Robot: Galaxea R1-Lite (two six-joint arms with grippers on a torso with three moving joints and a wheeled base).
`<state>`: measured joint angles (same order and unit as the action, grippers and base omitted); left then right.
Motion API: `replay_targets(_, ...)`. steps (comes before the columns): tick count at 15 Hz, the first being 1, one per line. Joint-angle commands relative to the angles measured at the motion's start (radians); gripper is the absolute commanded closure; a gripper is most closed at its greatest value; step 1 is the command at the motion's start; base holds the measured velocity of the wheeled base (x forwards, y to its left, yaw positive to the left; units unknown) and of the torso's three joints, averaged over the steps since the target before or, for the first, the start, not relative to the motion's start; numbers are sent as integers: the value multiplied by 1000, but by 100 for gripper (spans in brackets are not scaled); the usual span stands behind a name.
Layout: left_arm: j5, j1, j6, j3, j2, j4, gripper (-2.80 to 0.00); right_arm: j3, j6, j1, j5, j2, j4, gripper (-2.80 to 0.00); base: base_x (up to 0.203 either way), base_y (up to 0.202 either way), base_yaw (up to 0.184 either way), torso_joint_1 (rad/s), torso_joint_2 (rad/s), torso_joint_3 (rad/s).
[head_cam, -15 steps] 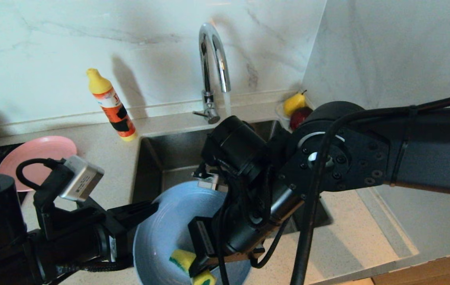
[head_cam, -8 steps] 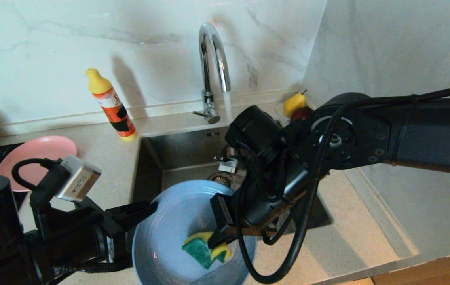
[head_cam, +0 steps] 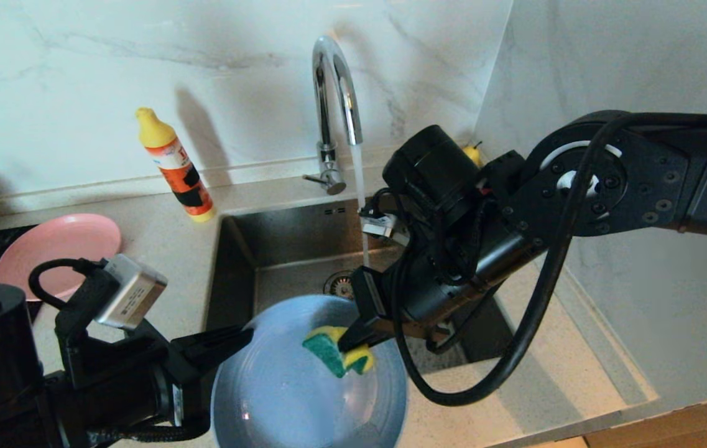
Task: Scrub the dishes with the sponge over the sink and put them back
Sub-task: Wipe the plate
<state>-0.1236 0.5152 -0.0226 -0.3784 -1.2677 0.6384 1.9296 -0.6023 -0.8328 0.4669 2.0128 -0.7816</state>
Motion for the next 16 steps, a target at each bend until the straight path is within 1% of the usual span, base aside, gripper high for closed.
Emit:
replay_targets(1,-1,8,-1,11,7,4,0,2,-4,-13,-4,20,24,0,0,0,0,0,0,0)
replay_targets(7,1,11,-2,30,25,4,0,1,-4,-69,-5,51,67,0,0,0,0,0,0,0)
replay_targets(13,1,10,1,32,23,6,0,-1,-8,-186,-7,70,53,0,0,0,0,0,0,0)
replay_targets(16,2,9,1,26,30,6,0,-16,-11,-198,-34,101,37,0,0,0,0,0,0,0)
